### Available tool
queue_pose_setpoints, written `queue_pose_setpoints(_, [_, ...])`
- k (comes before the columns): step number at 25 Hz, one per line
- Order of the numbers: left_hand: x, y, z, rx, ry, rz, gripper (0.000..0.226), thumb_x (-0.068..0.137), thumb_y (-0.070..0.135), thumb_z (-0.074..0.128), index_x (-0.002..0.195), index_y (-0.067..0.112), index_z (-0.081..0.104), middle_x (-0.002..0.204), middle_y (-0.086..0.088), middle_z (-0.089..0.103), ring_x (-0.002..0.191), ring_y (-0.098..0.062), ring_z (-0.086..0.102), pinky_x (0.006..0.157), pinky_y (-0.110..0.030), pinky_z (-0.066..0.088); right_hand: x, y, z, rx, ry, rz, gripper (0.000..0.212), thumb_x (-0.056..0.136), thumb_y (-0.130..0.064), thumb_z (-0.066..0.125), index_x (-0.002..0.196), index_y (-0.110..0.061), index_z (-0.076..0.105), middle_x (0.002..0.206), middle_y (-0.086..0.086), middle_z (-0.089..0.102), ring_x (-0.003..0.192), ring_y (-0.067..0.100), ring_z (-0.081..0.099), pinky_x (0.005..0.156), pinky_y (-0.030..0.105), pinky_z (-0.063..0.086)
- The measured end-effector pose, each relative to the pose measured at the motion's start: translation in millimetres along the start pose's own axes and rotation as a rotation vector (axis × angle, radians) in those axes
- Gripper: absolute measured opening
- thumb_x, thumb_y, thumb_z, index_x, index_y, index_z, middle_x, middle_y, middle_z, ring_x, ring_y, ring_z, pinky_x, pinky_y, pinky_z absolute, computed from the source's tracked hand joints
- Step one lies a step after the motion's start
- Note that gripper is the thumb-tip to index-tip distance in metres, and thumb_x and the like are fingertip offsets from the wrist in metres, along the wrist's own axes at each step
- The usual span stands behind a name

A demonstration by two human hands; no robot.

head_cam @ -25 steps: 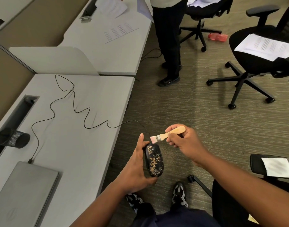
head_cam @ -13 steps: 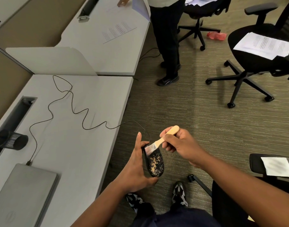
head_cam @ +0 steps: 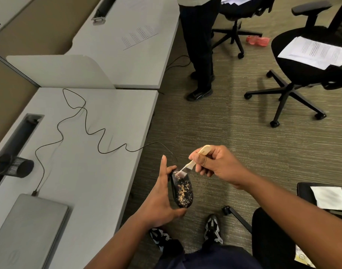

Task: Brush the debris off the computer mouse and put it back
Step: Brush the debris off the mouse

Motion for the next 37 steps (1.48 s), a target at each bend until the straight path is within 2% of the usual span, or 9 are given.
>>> queue_pose_setpoints(9, [-1, 1, 3, -0.037, -0.015, -0.017, 0.164, 0.066, 0.028, 0.101, 0.151, 0.057, -0.037, 0.166, 0.022, 0.027, 0.146, 0.021, 0.028, 0.101, 0.008, 0.027, 3, 0, 7, -0.119, -0.029, -0.057, 0.023, 0.093, -0.037, 0.073, 0.099, -0.015, 0.077, 0.072, 0.002, 0.074, 0.064, 0.012, 0.066, 0.059, 0.021, 0.053])
queue_pose_setpoints(13, [-3, 6, 3, -0.049, -0.016, 0.003, 0.164, 0.066, 0.031, 0.101, 0.150, 0.057, -0.038, 0.164, 0.029, 0.027, 0.152, 0.010, 0.030, 0.111, -0.001, 0.027, 6, 0, 6, -0.137, 0.005, -0.083, 0.022, 0.094, -0.035, 0.072, 0.098, -0.013, 0.076, 0.072, 0.002, 0.074, 0.065, 0.012, 0.067, 0.060, 0.023, 0.055])
queue_pose_setpoints(16, [-4, 10, 3, -0.045, -0.022, 0.030, 0.164, 0.067, 0.034, 0.100, 0.150, 0.055, -0.040, 0.160, 0.040, 0.025, 0.152, 0.010, 0.029, 0.114, -0.004, 0.024, 8, 1, 4, -0.141, 0.030, -0.098, 0.016, 0.095, -0.031, 0.072, 0.098, -0.016, 0.077, 0.074, 0.002, 0.075, 0.066, 0.012, 0.067, 0.062, 0.024, 0.056])
queue_pose_setpoints(19, [-5, 13, 4, -0.046, -0.026, 0.044, 0.163, 0.068, 0.033, 0.099, 0.150, 0.054, -0.041, 0.159, 0.042, 0.026, 0.152, 0.009, 0.030, 0.120, -0.014, 0.023, 9, 4, 3, -0.130, 0.052, -0.109, 0.012, 0.095, -0.028, 0.072, 0.098, -0.018, 0.078, 0.076, 0.002, 0.076, 0.068, 0.010, 0.068, 0.065, 0.023, 0.056])
queue_pose_setpoints(22, [-5, 15, 4, -0.047, -0.022, 0.049, 0.163, 0.068, 0.032, 0.099, 0.150, 0.054, -0.041, 0.157, 0.045, 0.028, 0.151, 0.011, 0.031, 0.120, -0.012, 0.023, 9, 6, 2, -0.135, 0.072, -0.117, 0.009, 0.098, -0.022, 0.071, 0.099, -0.016, 0.077, 0.076, 0.000, 0.076, 0.069, 0.008, 0.069, 0.066, 0.023, 0.057])
queue_pose_setpoints(24, [-6, 15, 4, -0.054, -0.014, 0.047, 0.163, 0.067, 0.032, 0.099, 0.150, 0.055, -0.040, 0.159, 0.042, 0.029, 0.151, 0.009, 0.032, 0.121, -0.016, 0.023, 8, 8, 3, -0.135, 0.082, -0.126, 0.008, 0.098, -0.019, 0.070, 0.100, -0.015, 0.076, 0.076, -0.001, 0.076, 0.070, 0.008, 0.069, 0.068, 0.023, 0.058])
queue_pose_setpoints(30, [-7, 16, 2, -0.053, -0.001, 0.041, 0.161, 0.067, 0.031, 0.099, 0.149, 0.060, -0.038, 0.172, 0.016, 0.024, 0.154, 0.004, 0.031, 0.128, -0.031, 0.024, 5, 13, 2, -0.141, 0.116, -0.148, 0.006, 0.098, -0.017, 0.071, 0.101, -0.017, 0.077, 0.081, -0.001, 0.075, 0.075, 0.009, 0.068, 0.072, 0.026, 0.058])
queue_pose_setpoints(34, [-8, 18, 1, -0.055, -0.004, 0.034, 0.162, 0.068, 0.030, 0.098, 0.151, 0.055, -0.039, 0.168, 0.023, 0.029, 0.153, 0.005, 0.031, 0.129, -0.032, 0.023, 2, 11, -5, -0.096, 0.191, -0.161, 0.006, 0.098, -0.021, 0.071, 0.098, -0.019, 0.077, 0.078, -0.003, 0.076, 0.072, 0.007, 0.068, 0.068, 0.023, 0.057])
queue_pose_setpoints(37, [-8, 19, 1, -0.051, -0.017, 0.031, 0.163, 0.069, 0.028, 0.099, 0.150, 0.056, -0.039, 0.167, 0.026, 0.027, 0.153, 0.008, 0.030, 0.128, -0.026, 0.021, 2, 9, -9, -0.081, 0.249, -0.152, 0.008, 0.099, -0.020, 0.069, 0.094, -0.016, 0.074, 0.073, -0.001, 0.075, 0.066, 0.007, 0.067, 0.064, 0.021, 0.056])
Point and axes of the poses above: each hand's wrist, its own x-axis towards the middle knuckle, its own z-axis out of the palm, y = z × x, the point moved 4 cm from there along x, towards the middle knuckle
